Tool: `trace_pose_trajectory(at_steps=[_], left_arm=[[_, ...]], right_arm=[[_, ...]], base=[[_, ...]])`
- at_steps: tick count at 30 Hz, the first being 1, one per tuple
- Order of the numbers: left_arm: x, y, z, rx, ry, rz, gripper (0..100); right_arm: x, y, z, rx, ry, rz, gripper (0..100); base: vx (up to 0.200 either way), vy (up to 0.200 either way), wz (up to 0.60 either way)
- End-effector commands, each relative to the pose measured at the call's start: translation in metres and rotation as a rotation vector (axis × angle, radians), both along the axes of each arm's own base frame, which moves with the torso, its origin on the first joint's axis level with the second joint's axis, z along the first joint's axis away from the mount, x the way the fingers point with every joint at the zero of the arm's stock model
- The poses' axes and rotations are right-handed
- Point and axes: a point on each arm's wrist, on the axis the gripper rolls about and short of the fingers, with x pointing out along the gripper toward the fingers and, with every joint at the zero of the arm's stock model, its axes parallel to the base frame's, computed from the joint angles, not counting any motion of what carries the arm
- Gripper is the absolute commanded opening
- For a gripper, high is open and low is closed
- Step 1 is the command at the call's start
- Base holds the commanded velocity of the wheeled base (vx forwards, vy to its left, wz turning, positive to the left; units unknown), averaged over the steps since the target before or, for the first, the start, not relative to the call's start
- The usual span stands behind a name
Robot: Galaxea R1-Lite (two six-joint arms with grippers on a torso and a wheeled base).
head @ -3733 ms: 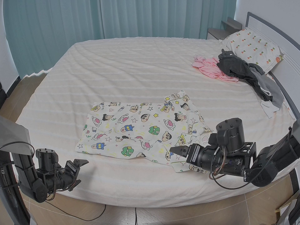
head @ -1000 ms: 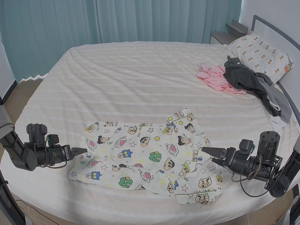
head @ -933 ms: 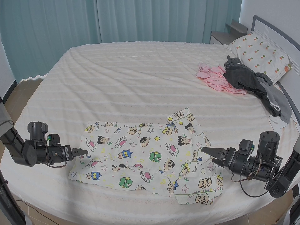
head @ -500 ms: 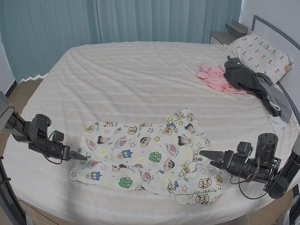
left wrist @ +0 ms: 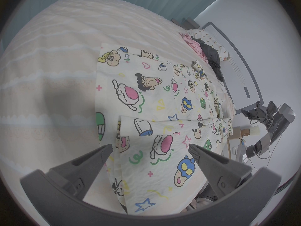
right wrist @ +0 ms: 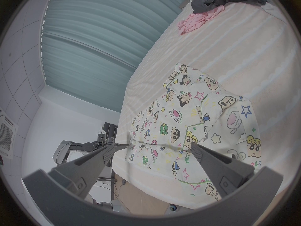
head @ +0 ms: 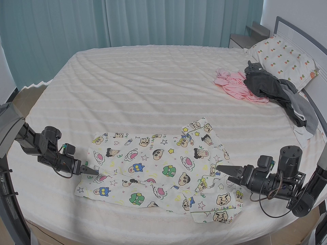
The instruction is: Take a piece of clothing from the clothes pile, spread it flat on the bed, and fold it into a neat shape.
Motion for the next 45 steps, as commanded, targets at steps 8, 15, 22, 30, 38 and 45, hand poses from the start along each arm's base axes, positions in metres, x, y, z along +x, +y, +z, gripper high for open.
trace_pose_trajectory(at_steps=[8, 15, 22, 30, 38, 45], left_arm=[[-0.001, 0.000, -0.020, -0.016, 0.062, 0.000, 100], [-0.003, 0.001, -0.018, -0.022, 0.069, 0.006, 0], [-0.016, 0.011, -0.012, -0.021, 0.072, 0.038, 0], [-0.032, 0.011, 0.000, -0.014, 0.090, 0.055, 0], [-0.042, 0.012, 0.002, 0.012, 0.168, 0.070, 0], [-0.044, 0.017, -0.002, 0.041, 0.184, 0.083, 0]], right_arm=[[0.000, 0.000, -0.002, -0.003, 0.007, 0.002, 100], [-0.001, 0.000, -0.003, -0.007, 0.011, 0.002, 100], [-0.001, 0.000, -0.003, -0.007, 0.011, 0.002, 100], [-0.001, 0.000, -0.004, -0.009, 0.016, 0.002, 100], [0.000, 0.001, -0.006, -0.016, 0.021, 0.006, 100], [-0.001, 0.001, -0.006, -0.016, 0.021, 0.007, 100]], base=[[0.000, 0.000, 0.00], [0.000, 0.000, 0.00], [0.000, 0.000, 0.00], [0.000, 0.000, 0.00], [0.000, 0.000, 0.00], [0.000, 0.000, 0.00]])
